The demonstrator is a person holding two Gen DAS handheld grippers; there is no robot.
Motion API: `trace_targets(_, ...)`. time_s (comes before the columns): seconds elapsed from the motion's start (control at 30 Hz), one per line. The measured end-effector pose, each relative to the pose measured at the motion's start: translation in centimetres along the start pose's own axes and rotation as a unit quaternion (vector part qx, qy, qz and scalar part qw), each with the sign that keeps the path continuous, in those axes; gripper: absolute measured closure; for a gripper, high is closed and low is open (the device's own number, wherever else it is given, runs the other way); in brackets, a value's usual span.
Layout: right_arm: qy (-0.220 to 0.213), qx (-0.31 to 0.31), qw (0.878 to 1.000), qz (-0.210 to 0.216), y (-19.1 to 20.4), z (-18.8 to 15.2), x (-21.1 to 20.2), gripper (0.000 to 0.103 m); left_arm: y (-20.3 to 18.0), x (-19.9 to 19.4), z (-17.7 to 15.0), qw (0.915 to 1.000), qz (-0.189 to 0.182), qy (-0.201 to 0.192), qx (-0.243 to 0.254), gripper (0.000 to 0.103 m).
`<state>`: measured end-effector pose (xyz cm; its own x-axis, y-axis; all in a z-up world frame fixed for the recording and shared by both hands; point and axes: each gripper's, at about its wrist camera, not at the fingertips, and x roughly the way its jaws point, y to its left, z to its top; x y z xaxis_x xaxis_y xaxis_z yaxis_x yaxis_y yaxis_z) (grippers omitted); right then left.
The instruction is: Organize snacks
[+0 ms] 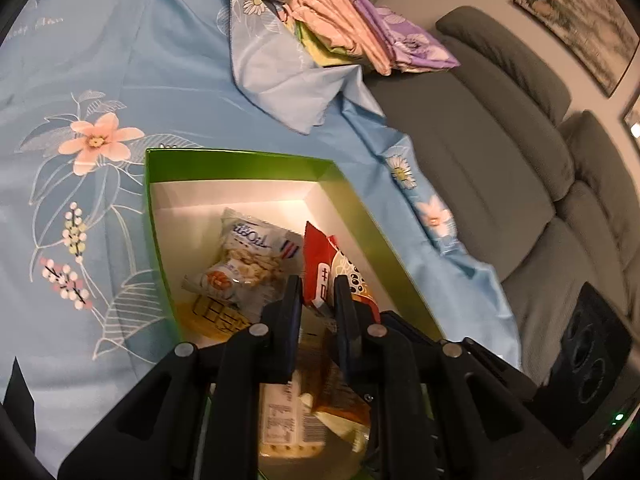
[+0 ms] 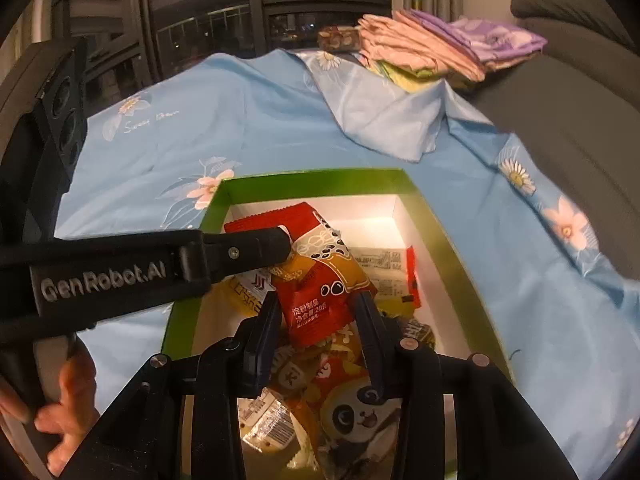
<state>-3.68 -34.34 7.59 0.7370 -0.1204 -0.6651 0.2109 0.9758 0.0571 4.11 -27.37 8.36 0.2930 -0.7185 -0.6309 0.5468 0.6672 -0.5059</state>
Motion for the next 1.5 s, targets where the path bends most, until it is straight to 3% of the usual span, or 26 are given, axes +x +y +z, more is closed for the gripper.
trace_targets(0.13,0.020,0.003,1.000,-0.004,0.3,-0.5,1.1,0.063,1.0,1.6,-0.2,0.9996,0.022,0.016,-0.007,0.087)
trace_targets(0.33,0.020,0.019,0.999,0.017,-0.1,-0.8,1.9,0.063,0.3,2.2,-0.6,0.9959,0.081,0.007,0.039,0.084)
trace_targets(0.47,0.017,0.020,1.000,0.008,0.0,-0.8,2.0,0.063,0.2,2.3,-0.8,0.9949,0.089,-0.002,0.047,0.081)
trace_targets(0.53,0.016,0.022,1.000,0.008,-0.1,-0.8,2.0,0.062,-0.1,2.4,-1.0,0.9941,0.091,-0.005,0.059,0.071)
trace_targets(0.57,0.017,0.022,1.000,0.007,-0.1,-0.8,1.9,0.058,-0.4,2.3,-1.2,0.9919,0.104,-0.010,0.072,0.055)
trace_targets(0.63,0.016,0.015,1.000,-0.003,0.0,-0.8,1.7,0.052,-1.0,2.0,-1.5,0.9893,0.114,-0.019,0.090,0.042)
trace_targets(0.7,0.011,0.004,1.000,-0.017,0.2,-0.8,1.3,0.044,-1.2,1.3,-1.6,0.9866,0.129,-0.040,0.092,0.016)
trace_targets(0.8,-0.002,-0.003,1.000,-0.031,0.5,-0.5,0.3,0.037,-1.0,-0.4,-1.4,0.9838,0.140,-0.079,0.080,0.000)
trace_targets(0.97,-0.019,-0.019,0.998,-0.056,1.2,-0.1,-1.3,0.013,-0.6,-2.0,-1.2,0.9720,0.199,-0.091,0.086,0.000)
trace_targets(1.1,-0.020,-0.011,0.999,-0.046,1.8,-0.2,-2.1,0.013,0.2,-2.4,-1.7,0.9738,0.201,-0.060,0.088,0.000)
trace_targets(1.27,-0.011,-0.023,0.999,-0.045,3.5,-0.5,-2.5,0.013,0.6,-3.8,-2.8,0.9638,0.232,-0.064,0.114,0.000)
trace_targets(1.5,-0.002,-0.022,0.998,-0.057,4.7,-1.2,-2.6,0.013,0.5,-4.0,-3.2,0.9643,0.222,-0.052,0.134,0.000)
